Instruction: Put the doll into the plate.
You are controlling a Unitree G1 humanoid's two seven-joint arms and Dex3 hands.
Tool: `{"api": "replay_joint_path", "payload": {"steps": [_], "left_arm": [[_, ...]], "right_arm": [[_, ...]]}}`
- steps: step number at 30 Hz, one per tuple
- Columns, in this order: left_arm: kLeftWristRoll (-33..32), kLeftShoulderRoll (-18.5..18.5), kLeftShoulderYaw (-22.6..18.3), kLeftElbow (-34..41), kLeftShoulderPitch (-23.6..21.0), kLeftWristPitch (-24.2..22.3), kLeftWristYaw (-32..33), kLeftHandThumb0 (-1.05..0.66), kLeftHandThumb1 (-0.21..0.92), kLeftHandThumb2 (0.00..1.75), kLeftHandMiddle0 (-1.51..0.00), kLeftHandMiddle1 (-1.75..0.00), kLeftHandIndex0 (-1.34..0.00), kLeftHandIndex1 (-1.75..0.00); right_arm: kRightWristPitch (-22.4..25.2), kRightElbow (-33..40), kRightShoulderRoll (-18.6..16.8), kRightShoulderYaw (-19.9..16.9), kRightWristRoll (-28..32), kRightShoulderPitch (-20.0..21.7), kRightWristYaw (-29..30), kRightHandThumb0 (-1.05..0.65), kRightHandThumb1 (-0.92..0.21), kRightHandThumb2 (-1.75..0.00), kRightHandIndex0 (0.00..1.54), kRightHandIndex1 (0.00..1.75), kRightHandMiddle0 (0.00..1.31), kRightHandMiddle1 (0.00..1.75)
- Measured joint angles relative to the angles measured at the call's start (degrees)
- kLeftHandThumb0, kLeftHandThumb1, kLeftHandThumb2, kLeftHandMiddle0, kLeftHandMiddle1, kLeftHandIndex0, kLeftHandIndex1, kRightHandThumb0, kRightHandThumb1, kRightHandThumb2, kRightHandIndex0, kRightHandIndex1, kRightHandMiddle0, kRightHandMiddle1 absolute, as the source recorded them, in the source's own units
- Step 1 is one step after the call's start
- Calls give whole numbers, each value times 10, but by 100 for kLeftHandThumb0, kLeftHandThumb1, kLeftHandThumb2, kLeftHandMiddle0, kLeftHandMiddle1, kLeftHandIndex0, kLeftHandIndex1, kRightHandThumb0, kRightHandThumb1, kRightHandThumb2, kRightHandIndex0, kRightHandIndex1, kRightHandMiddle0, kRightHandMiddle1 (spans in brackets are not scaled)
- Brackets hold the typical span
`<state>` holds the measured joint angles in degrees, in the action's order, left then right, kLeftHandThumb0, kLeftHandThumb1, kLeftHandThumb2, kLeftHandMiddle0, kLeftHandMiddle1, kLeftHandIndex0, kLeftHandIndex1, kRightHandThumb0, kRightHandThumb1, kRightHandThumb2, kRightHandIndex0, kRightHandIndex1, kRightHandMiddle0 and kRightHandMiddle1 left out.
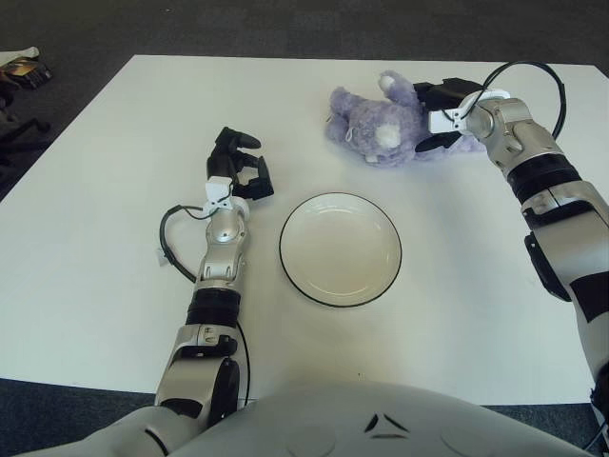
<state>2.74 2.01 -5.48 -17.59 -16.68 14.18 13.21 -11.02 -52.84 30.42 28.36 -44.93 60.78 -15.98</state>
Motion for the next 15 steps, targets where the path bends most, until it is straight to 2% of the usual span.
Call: {"api": "replay_joint_path", "payload": {"steps": [4,7,15], "left_arm": [[0,0,0,1,1,0,0,-1,23,143,-56,-175,-55,-175],[0,0,0,1,1,0,0,-1,23,142,-56,-175,-55,-175],[0,1,0,2,1,-1,0,-1,24,142,-56,-175,-54,-175]], "right_arm": [[2,-4,-3,0,2,0,5,-78,-54,-67,2,53,0,51],[7,-13,-11,-1,10,0,6,-70,-43,-78,1,49,0,52],[24,-37,-32,-6,27,0,10,-66,-38,-85,0,41,0,55]]}}
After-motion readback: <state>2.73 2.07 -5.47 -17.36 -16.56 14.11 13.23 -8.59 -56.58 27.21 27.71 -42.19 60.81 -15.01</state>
